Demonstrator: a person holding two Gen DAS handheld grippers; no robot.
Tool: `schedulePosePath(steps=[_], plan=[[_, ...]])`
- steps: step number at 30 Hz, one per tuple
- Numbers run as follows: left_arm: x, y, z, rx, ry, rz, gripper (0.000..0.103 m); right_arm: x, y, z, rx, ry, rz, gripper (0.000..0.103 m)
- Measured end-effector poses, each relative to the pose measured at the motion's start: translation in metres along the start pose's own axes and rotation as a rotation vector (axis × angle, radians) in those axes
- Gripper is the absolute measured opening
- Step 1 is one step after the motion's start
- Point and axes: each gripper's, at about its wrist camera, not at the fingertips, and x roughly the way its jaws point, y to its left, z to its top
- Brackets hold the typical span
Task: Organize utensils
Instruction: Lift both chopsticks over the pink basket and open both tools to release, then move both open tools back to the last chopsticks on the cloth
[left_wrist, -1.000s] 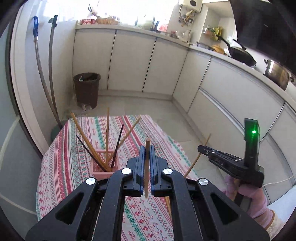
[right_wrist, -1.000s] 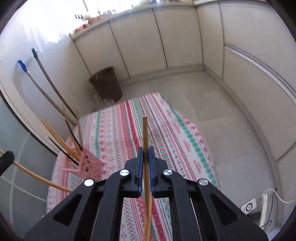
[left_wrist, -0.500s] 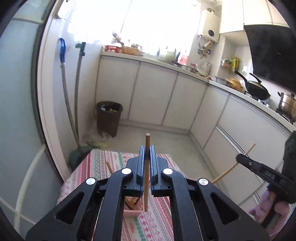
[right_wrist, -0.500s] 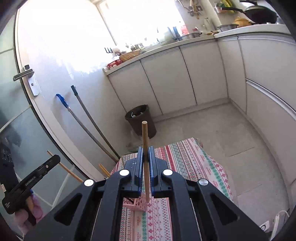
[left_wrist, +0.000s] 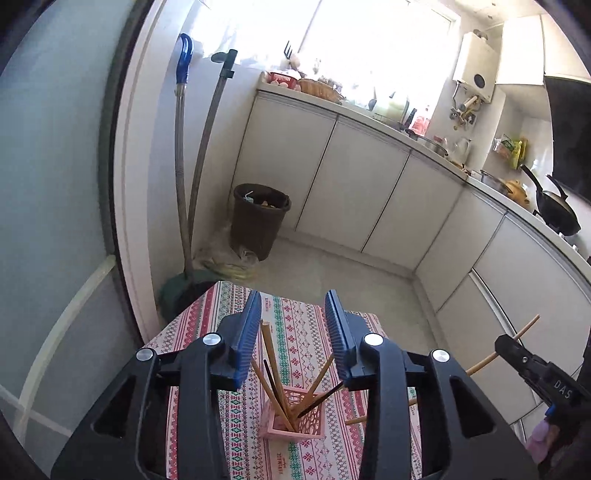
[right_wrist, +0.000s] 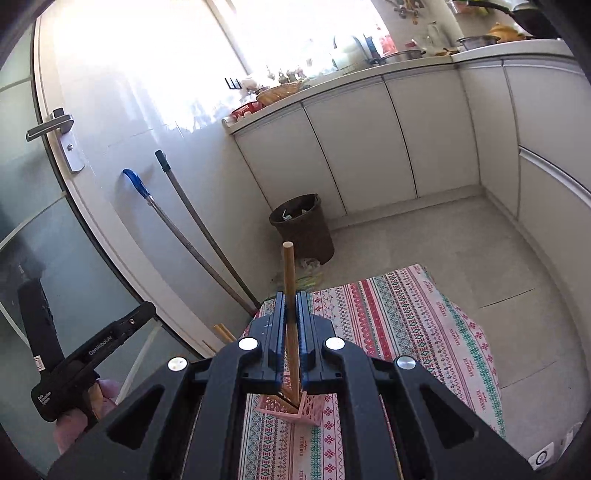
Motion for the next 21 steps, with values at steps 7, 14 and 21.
schedulePosePath(steps=[7, 14, 21], plan=[[-0.005, 0.000, -0.001, 0.005, 0.011, -0.011, 0.041, 0.028, 0.013, -0.007, -0.001, 0.021, -0.008, 0.006], [0.006, -0.006, -0.004, 0.026, 0.051, -0.015, 0.041, 0.074, 0.015, -0.028, 0.000, 0.085, -0.003, 0.028], [0.010, -0.016, -0.014, 0.078, 0.081, 0.005, 0.043, 0.069, 0.020, -0.038, -0.088, 0.073, -0.101, 0.030]])
